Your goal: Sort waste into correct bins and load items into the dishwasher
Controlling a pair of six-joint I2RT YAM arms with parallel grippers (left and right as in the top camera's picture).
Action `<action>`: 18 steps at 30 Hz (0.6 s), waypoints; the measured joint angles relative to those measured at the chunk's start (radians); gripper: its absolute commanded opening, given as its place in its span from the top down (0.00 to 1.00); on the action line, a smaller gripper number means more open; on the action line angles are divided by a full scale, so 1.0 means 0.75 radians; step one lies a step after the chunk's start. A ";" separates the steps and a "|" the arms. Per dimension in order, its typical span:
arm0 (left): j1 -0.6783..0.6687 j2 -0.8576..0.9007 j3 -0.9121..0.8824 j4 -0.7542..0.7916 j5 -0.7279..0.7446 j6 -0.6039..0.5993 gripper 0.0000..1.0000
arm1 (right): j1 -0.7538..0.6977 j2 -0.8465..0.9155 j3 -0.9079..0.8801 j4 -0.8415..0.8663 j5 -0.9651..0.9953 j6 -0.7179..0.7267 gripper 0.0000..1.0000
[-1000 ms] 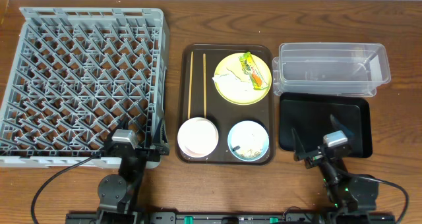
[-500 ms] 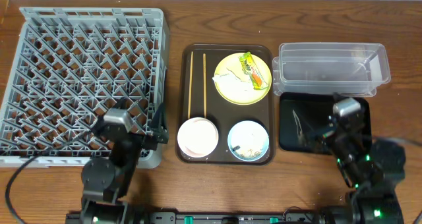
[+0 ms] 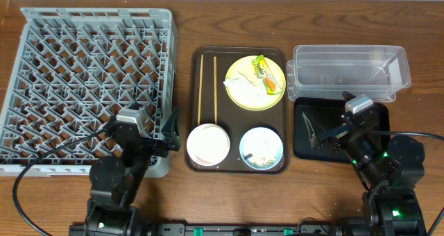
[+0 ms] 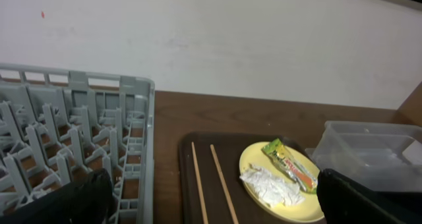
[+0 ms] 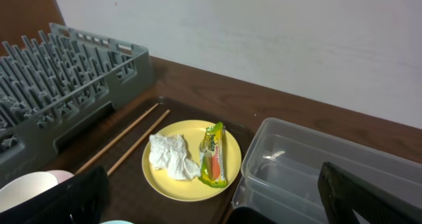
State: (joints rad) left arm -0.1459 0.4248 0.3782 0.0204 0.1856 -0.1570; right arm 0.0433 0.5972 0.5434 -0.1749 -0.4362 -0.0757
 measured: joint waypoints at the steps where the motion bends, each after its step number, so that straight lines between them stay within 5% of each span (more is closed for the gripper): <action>1: 0.000 0.001 0.000 -0.005 0.000 0.000 0.00 | -0.001 0.000 0.000 -0.001 -0.002 0.000 0.01; 12: 0.000 0.002 0.001 0.014 0.035 -0.005 0.00 | 0.000 0.011 0.005 0.013 -0.164 0.063 0.01; 18: 0.000 0.144 0.174 -0.255 0.115 -0.033 0.00 | 0.001 0.199 0.182 -0.363 -0.203 0.139 0.01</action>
State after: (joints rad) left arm -0.1459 0.5331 0.5091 -0.1707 0.2718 -0.1818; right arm 0.0437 0.7464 0.6796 -0.4469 -0.5884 0.0288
